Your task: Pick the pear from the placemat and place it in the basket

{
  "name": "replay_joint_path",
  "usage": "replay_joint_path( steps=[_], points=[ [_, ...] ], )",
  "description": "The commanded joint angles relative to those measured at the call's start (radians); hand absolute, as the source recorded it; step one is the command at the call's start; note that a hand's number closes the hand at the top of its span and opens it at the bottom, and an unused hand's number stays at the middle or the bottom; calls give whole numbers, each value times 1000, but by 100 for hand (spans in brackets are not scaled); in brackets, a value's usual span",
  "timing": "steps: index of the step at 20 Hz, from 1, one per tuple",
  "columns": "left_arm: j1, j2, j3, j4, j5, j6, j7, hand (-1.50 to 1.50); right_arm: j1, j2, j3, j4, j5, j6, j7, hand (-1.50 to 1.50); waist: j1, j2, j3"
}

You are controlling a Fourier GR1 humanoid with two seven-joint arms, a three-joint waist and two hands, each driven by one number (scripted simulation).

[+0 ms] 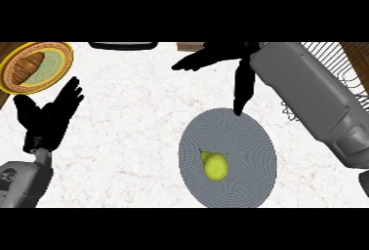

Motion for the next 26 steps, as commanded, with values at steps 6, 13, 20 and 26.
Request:
replay_joint_path(
  steps=[6,13,20,26],
  points=[
    [14,-8,14,-27,-17,-2,7,0,223,26,57,-36,137,-97,-264,-150,-8,-5,1],
    [13,-13,30,-52,-26,5,53,0,343,180,43,-20,132,-210,-204,-150,-22,-13,0],
    [-4,-48,27,8,-72,-11,14,0,322,227,141,101,331,-242,-304,-150,-16,-8,0],
    [26,-71,56,50,-88,-35,-53,0,337,171,149,105,413,-235,-398,-150,-23,-10,-1]
  ],
)
